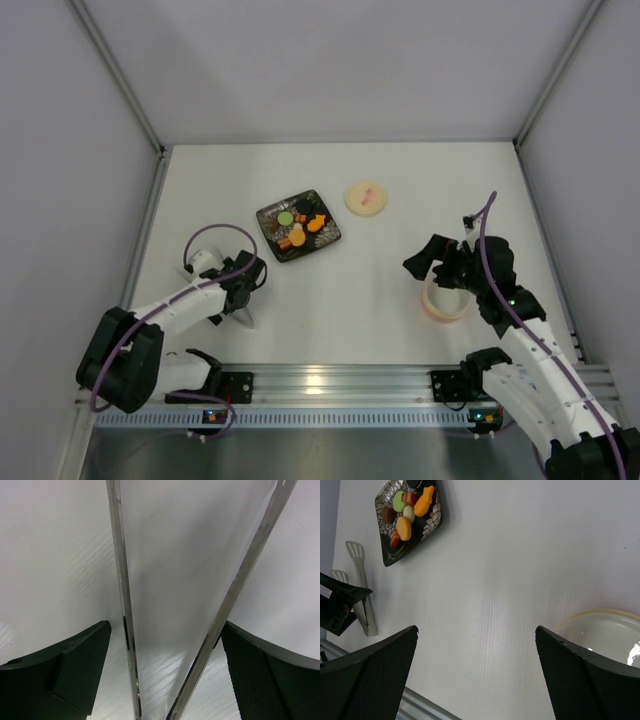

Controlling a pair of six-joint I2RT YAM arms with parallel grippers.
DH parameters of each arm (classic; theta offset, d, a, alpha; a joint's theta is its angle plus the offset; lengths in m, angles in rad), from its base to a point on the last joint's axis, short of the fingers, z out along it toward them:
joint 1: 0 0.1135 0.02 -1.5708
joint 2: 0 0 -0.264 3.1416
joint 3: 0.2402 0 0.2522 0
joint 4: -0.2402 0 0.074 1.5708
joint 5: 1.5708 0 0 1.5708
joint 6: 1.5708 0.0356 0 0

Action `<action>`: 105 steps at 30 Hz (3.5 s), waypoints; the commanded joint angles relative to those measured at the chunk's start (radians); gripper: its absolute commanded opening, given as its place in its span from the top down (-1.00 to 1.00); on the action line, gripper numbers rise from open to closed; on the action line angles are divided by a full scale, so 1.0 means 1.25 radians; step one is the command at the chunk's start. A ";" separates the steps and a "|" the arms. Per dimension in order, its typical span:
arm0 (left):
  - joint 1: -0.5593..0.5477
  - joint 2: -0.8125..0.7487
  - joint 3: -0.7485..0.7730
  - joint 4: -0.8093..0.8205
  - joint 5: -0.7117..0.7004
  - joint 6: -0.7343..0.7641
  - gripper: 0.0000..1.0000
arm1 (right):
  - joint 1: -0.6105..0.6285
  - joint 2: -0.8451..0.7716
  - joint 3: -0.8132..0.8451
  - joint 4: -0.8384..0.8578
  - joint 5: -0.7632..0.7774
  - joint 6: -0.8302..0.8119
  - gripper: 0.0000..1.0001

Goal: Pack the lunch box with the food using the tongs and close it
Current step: Pick up the clamp at the center of the board, then pick up the fake food from the plate.

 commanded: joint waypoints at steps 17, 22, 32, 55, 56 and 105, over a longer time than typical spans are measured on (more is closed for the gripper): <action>0.002 -0.032 -0.040 0.023 0.149 -0.036 -0.88 | -0.012 -0.025 -0.011 0.041 -0.003 0.014 -0.99; 0.001 -0.017 -0.055 0.024 0.151 -0.065 -0.83 | -0.012 -0.024 -0.018 0.045 -0.004 0.013 -0.99; 0.001 0.018 -0.047 0.054 0.161 -0.038 -0.51 | -0.012 -0.022 -0.021 0.046 -0.008 0.010 -0.99; -0.013 -0.191 0.181 -0.056 0.106 0.270 -0.01 | -0.012 -0.017 -0.019 0.057 -0.024 0.024 -0.99; -0.013 -0.194 0.188 -0.058 0.108 0.280 -0.01 | -0.012 -0.014 -0.019 0.059 -0.025 0.024 -0.99; -0.020 -0.141 0.375 -0.139 0.483 0.682 0.02 | -0.012 -0.035 -0.022 0.034 -0.022 0.034 -0.99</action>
